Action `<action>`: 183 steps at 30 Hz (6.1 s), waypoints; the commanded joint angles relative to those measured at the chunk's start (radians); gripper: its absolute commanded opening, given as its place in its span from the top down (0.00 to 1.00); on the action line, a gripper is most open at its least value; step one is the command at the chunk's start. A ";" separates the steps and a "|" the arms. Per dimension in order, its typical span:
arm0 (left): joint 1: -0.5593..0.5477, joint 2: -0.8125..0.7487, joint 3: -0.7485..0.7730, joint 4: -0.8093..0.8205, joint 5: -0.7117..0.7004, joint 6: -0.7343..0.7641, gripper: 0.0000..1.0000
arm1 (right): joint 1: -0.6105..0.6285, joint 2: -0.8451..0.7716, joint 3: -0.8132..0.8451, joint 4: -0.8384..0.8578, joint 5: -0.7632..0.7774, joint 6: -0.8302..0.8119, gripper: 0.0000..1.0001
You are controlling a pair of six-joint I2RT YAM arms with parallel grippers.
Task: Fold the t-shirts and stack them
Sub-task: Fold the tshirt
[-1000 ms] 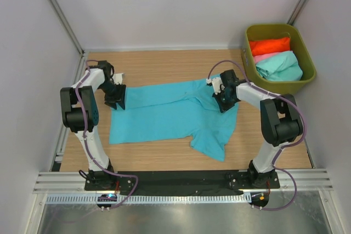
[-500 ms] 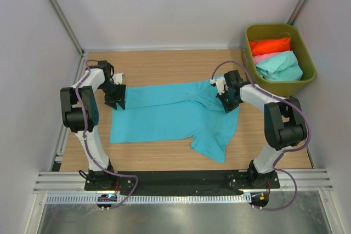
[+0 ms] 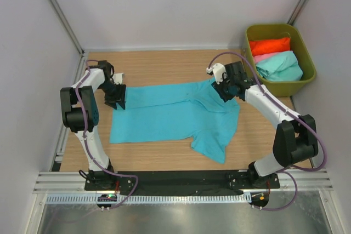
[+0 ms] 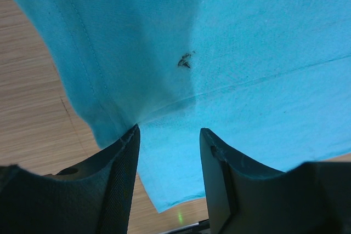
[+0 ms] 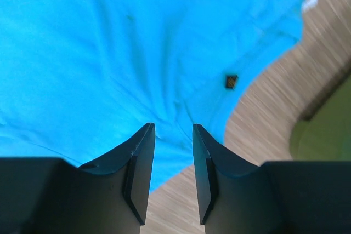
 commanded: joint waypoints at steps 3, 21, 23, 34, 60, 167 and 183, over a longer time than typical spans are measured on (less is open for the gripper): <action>-0.001 -0.024 0.003 0.012 0.005 0.000 0.51 | 0.101 0.055 0.056 -0.076 -0.212 -0.041 0.62; -0.001 -0.059 -0.053 0.035 -0.002 0.002 0.51 | 0.162 0.377 0.278 -0.068 -0.250 0.004 0.69; -0.001 -0.058 -0.050 0.032 -0.004 0.003 0.51 | 0.164 0.383 0.281 -0.069 -0.256 0.004 0.70; -0.003 -0.043 -0.038 0.032 -0.019 0.003 0.51 | 0.179 0.409 0.297 -0.092 -0.287 0.004 0.71; -0.001 -0.043 -0.041 0.032 -0.036 0.008 0.51 | 0.172 0.474 0.311 -0.023 -0.129 0.004 0.71; -0.025 0.470 0.693 -0.035 -0.168 -0.023 0.31 | -0.167 0.794 0.742 0.015 0.063 0.234 0.57; -0.102 0.594 0.939 0.008 -0.280 -0.020 0.26 | -0.167 0.902 0.909 0.036 0.130 0.180 0.53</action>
